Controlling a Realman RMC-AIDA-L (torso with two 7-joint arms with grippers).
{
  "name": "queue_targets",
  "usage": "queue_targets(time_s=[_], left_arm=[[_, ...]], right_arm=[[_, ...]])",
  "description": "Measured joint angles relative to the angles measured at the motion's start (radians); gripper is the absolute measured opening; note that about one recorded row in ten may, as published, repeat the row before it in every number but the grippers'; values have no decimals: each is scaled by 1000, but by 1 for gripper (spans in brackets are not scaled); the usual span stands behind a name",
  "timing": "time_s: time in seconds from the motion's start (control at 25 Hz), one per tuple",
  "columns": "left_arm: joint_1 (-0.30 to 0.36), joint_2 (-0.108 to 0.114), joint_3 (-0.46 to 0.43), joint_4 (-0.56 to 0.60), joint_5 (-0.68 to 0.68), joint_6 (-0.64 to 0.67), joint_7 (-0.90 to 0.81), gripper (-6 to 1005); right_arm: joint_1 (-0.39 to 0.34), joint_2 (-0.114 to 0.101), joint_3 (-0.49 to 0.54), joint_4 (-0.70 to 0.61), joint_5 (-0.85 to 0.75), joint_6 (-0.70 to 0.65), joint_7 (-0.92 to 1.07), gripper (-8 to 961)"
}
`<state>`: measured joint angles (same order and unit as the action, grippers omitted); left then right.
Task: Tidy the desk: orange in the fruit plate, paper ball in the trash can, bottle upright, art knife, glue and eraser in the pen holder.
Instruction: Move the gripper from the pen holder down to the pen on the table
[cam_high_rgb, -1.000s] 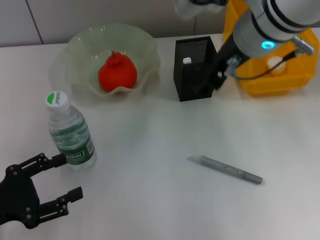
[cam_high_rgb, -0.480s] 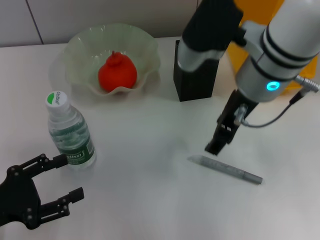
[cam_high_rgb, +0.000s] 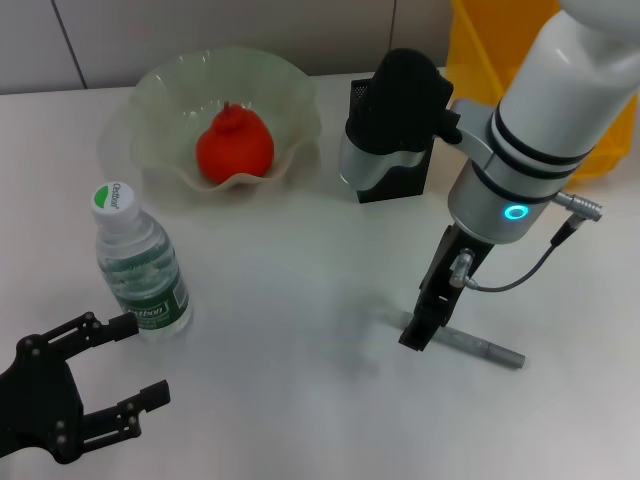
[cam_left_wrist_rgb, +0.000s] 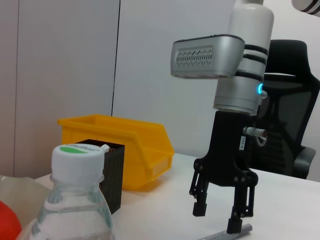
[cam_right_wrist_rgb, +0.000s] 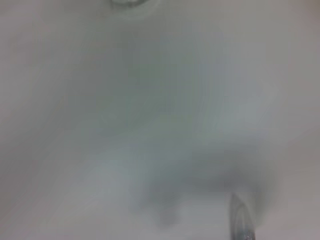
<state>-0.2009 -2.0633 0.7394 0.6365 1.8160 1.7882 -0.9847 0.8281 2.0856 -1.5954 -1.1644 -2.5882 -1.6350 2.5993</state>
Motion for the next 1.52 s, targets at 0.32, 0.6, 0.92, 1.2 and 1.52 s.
queue_targets(time_s=[0.32,0.6,0.92,1.2,1.52], left_arm=[[0,0,1,0,0,-2,1,797],[-1,0,-2,0,0,-4,1,797],[-5,-1,-6,0,0,-5,2,797],[-5,-1,-6,-1,-1,-7,2,797],[-5,-1,-6,-3,0,-7,2,797]], right_arm=[[30,-1,0,105,-6,82,-9,740],[53,0,-29,156,-7,122,-10,740],[68,2,-63,178,-7,146,6,739],[82,4,-68,200,-6,155,17,739],[92,4,-119,220,-5,176,43,570]])
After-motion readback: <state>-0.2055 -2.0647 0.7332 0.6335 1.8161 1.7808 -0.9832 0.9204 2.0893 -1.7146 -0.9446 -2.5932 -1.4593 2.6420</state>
